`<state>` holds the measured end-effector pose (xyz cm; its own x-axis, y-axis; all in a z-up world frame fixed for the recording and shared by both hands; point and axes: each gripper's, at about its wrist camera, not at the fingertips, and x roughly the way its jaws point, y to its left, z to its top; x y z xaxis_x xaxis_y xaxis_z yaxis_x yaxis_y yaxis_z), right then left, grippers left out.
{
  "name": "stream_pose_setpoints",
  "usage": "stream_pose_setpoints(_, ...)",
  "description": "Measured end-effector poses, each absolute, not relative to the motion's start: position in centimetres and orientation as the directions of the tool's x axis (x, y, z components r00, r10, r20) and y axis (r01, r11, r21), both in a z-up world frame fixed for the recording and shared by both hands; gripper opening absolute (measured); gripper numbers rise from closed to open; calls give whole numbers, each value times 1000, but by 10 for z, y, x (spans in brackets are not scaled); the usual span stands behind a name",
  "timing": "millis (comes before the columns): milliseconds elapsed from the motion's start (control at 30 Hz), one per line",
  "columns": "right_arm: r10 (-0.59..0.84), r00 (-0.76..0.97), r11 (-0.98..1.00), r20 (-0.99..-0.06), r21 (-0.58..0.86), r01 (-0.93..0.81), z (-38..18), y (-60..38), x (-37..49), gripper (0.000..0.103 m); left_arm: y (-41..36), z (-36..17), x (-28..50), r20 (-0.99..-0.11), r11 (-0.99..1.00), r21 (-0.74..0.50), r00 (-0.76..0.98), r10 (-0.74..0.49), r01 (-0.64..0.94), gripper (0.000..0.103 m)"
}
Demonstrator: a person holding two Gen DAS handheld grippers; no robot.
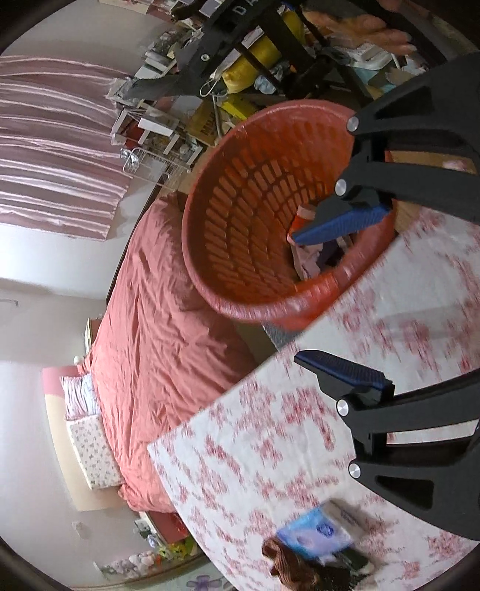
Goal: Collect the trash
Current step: 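Open both tools to drop the sock and navy cloth into the basket, then move both tools back toward the remaining items on the bed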
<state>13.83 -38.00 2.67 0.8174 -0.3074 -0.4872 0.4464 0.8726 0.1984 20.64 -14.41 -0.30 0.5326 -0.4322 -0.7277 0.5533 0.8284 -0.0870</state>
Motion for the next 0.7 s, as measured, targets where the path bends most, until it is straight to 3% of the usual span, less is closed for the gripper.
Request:
stream_pose_setpoints(400,-170,838,947,-519,149,284,31,-299,169,63,-57,2,214,-718,906,-90,603,-347,414,59)
stream_pose_setpoints(700,32,819,993,-573,113,41,18,-195,214,77,48,0,226,-720,973,-91,661,-210,210,60)
